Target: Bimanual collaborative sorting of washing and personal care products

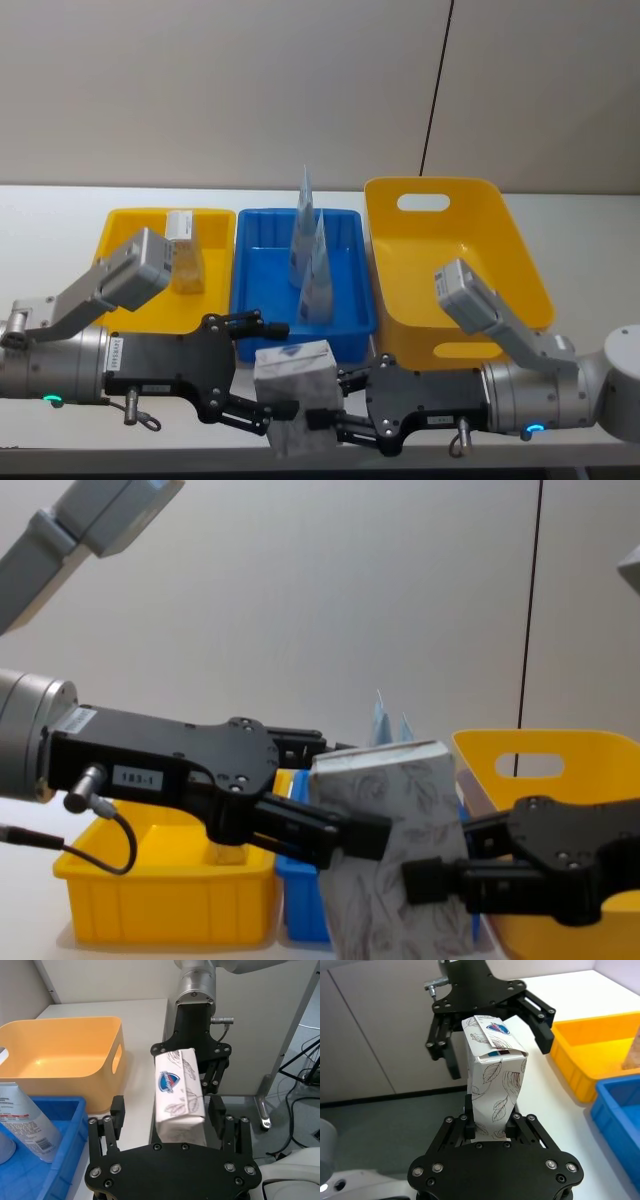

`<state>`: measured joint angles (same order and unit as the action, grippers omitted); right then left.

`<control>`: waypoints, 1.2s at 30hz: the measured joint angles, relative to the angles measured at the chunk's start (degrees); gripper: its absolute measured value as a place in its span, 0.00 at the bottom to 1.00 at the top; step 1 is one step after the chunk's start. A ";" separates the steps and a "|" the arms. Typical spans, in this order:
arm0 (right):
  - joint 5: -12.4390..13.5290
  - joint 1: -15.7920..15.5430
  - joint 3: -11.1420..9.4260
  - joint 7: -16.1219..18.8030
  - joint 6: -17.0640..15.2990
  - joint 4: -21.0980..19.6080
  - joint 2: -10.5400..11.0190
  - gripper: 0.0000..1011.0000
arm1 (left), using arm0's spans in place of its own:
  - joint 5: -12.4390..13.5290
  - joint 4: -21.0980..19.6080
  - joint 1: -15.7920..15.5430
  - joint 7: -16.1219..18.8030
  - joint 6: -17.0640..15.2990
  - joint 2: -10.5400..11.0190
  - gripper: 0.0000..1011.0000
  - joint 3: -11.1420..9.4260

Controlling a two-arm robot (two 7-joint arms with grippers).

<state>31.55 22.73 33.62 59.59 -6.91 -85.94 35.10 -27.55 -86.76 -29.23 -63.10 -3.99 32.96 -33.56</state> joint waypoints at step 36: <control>-1.75 -10.38 -10.16 -23.21 7.58 -6.33 2.80 0.25 | -4.39 0.09 1.79 4.53 -1.77 0.18 0.99 2.69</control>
<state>29.80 12.35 23.46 36.38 0.68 -92.26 37.89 -31.94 -86.67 -27.44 -58.56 -5.77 33.14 -30.87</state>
